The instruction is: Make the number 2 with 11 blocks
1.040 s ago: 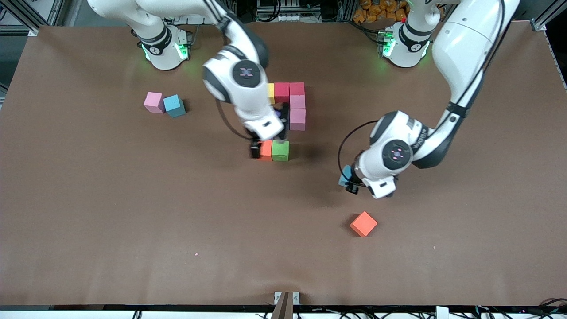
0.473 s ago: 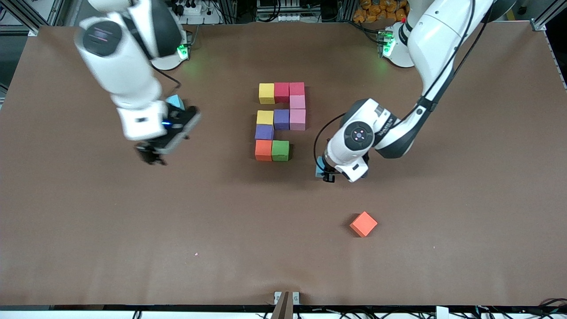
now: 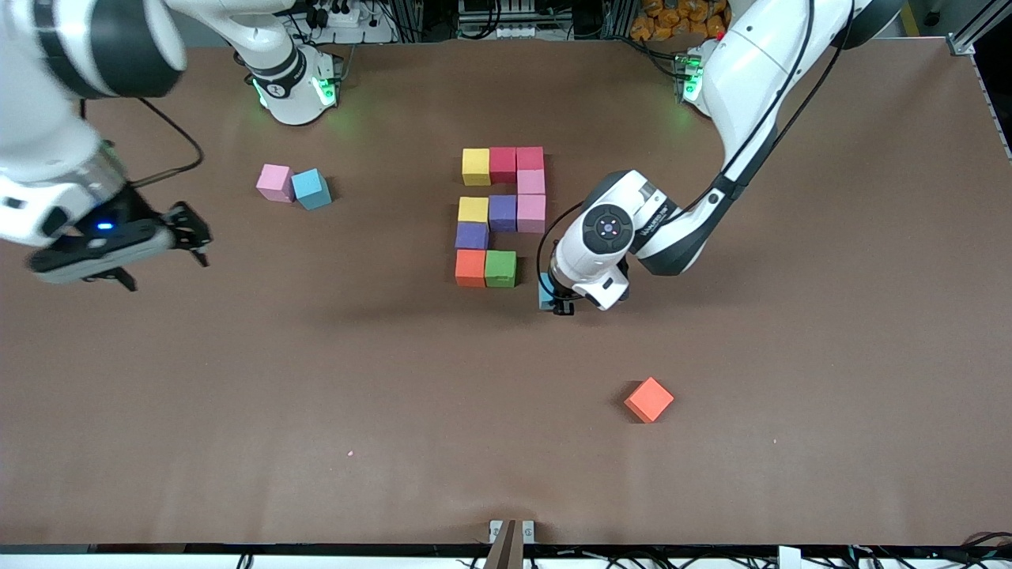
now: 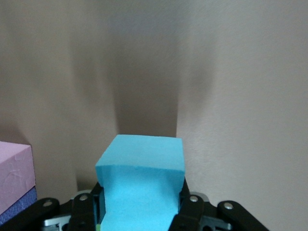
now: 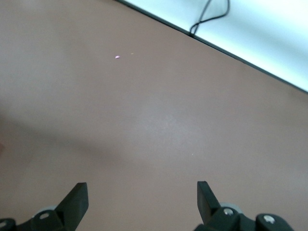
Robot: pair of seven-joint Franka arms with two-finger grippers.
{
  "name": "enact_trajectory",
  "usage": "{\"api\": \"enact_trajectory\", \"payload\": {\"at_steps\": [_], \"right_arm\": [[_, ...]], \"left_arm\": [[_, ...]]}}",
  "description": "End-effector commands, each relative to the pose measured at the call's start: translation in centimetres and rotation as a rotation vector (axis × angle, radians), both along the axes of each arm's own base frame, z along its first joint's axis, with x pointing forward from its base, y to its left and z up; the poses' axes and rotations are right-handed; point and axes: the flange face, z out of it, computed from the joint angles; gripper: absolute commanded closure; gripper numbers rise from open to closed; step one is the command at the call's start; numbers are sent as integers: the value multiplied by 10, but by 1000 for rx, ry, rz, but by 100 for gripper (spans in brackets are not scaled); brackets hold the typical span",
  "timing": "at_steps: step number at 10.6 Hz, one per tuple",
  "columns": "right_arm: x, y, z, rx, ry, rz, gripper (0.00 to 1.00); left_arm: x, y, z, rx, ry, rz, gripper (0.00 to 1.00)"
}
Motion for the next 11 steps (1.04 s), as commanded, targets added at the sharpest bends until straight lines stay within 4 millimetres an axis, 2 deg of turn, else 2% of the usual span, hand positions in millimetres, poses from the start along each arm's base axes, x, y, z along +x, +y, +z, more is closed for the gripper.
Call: {"api": "enact_trajectory", "payload": {"at_steps": [1,2,3,5,7,9,11], "right_arm": [[-11,-14,28,62,36,-97,0],[-9,-18,40,87,25,-107,0],[-8,-32,38,101,38,-130,0],[-10,-37,35,158,67,-150,0],[-14,-39,34,139,101,-155,0],[-11,-65,27,124,118,-190,0],[-11,-70,34,44,106,-193,0]], "left_arm": [[-15,-13,-7,11,7,33,46],[-21,-20,-11,13,10,38,46],[-24,-25,-13,8,10,48,46],[-29,-30,-13,8,12,49,46],[-31,-30,-19,14,17,46,46],[-32,-33,-21,12,2,34,45],[-32,-33,-23,9,-1,33,45]]}}
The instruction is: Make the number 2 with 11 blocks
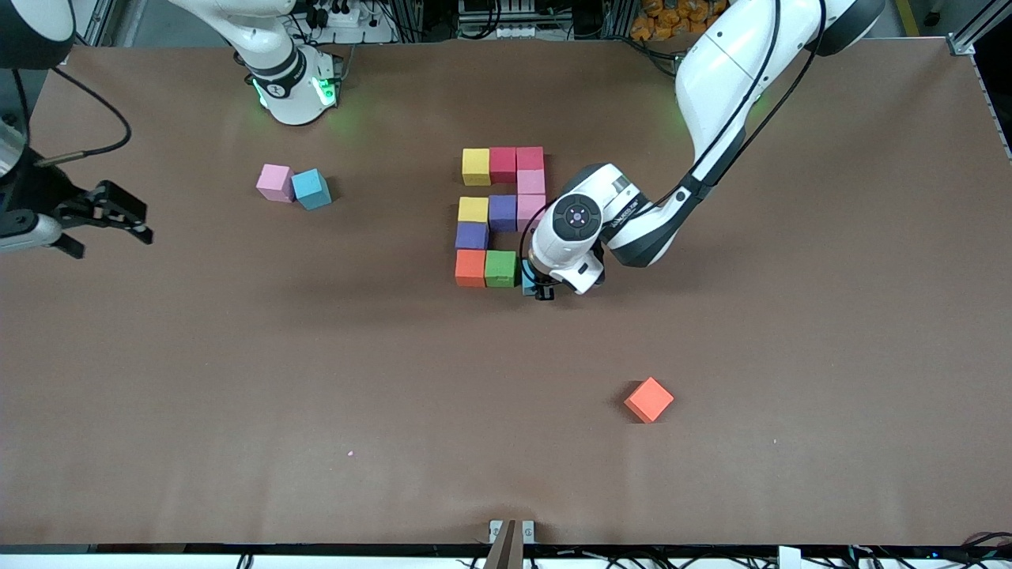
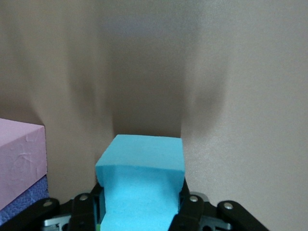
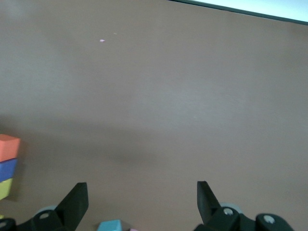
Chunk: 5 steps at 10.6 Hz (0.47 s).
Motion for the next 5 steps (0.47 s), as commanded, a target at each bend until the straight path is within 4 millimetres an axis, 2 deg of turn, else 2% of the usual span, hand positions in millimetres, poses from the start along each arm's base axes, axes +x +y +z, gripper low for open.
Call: {"api": "enact_trajectory", "payload": {"at_steps": [1,5], "right_arm": [[0,-7,10,-29,7,-19,0],[-1,-11,9,-38,15,-23,0]], "left_arm": [[-2,-3,-3,5,-16,6,45],[-12,-11,-9,13,-6,-4,45]]}}
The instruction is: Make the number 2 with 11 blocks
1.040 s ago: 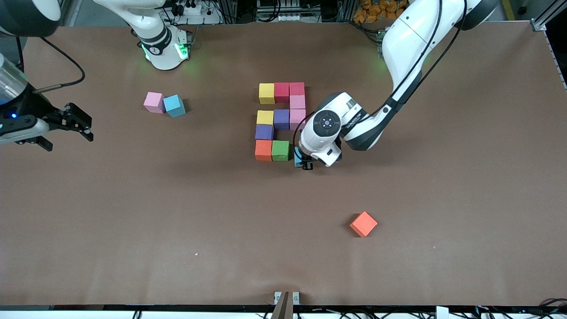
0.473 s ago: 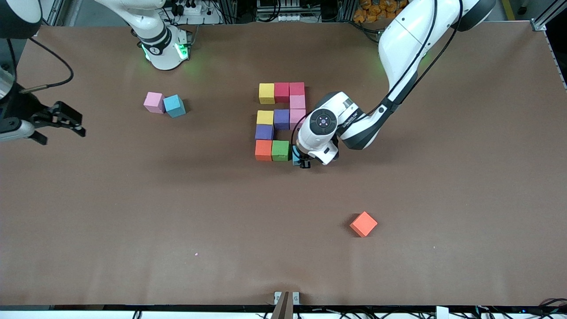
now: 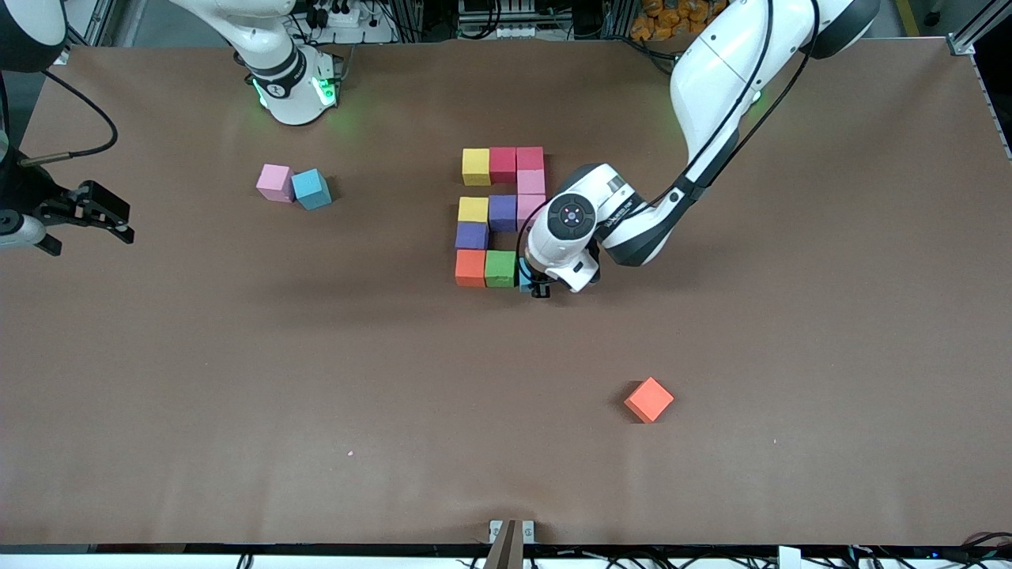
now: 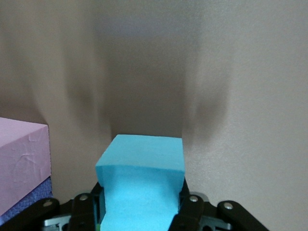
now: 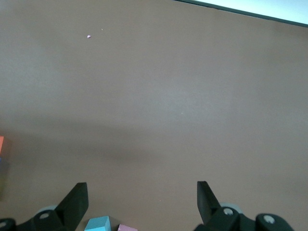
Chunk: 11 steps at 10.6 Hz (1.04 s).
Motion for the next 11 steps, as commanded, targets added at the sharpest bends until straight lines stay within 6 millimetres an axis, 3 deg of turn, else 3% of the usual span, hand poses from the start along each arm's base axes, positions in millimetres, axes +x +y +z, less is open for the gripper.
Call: {"api": "enact_trajectory", "payload": {"at_steps": [1,7,8,9,11], "right_arm": [[-1,-4,2,-11,25,-16,0],[1,-13,1,4,24,-34,0],[1,-13,4,4,19,-36,0],[2,-12,5,2,14,-33,0],[2,-13,13,1,-5,-32,0]], "left_arm": [[-7,-7,0,11,-16,12,45],[-7,-8,2,9,-19,11,43],[-7,-9,1,9,-20,6,26],[-10,-12,2,12,-27,-8,3],[-8,-10,5,19,-33,-10,0]]}}
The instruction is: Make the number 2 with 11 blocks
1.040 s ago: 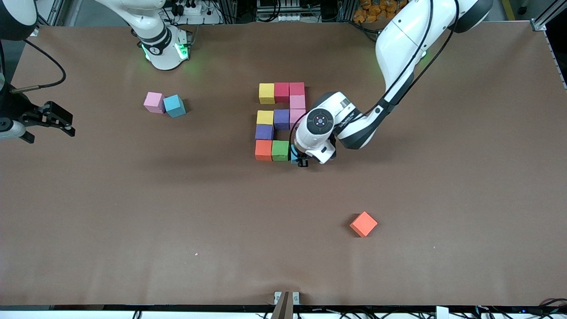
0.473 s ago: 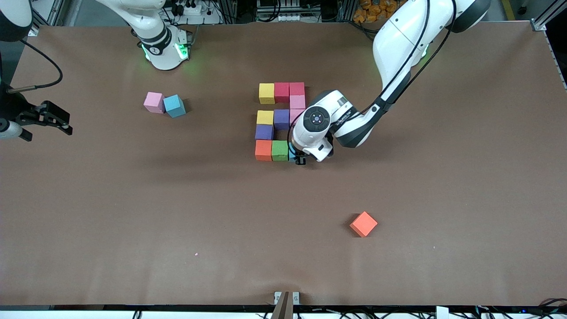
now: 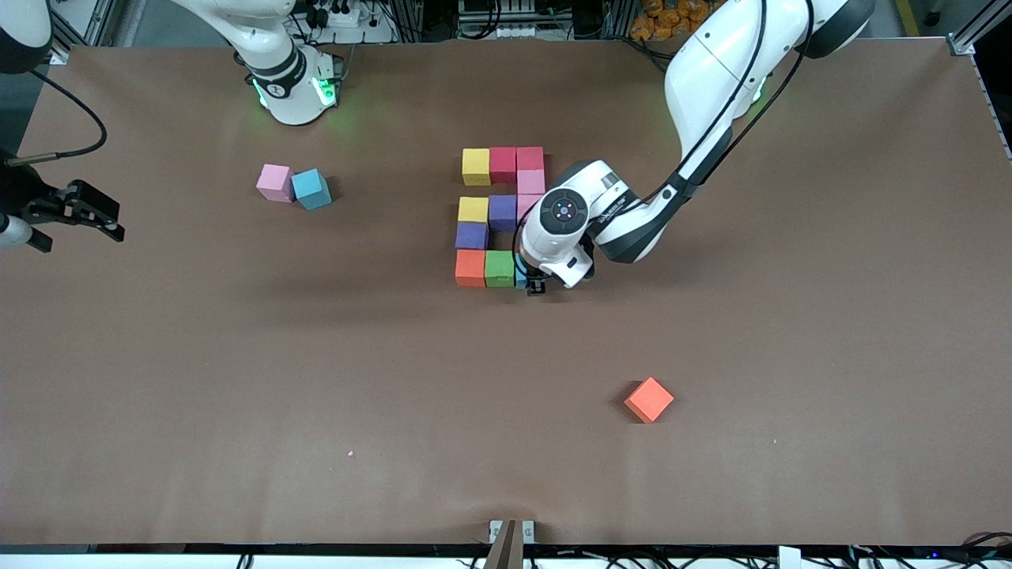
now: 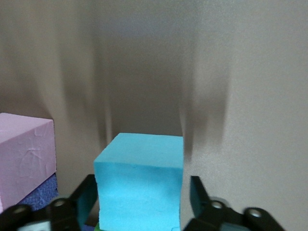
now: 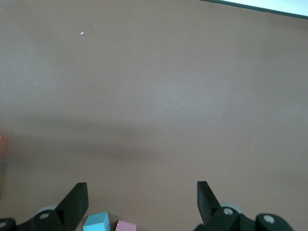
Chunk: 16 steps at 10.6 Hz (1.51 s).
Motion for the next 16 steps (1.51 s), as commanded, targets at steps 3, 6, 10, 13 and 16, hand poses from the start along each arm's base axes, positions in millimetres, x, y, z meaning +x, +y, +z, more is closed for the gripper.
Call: {"api": "enact_trajectory", "payload": {"at_steps": [3,6,10,13,16], "right_arm": [[3,-3,10,2,-13,-16,0],[2,-7,11,2,-12,-24,0],[2,-9,11,2,-10,-28,0],[0,-24,14,1,-10,-45,0],[0,-16,16,-2,-12,-28,0]], "left_arm": [[5,1,30,26,-40,1,0],[12,6,67,28,-79,-1,0],[38,23,127,12,-165,-93,0],[73,63,182,8,-251,-187,0],[88,104,237,37,-336,-330,0]]}}
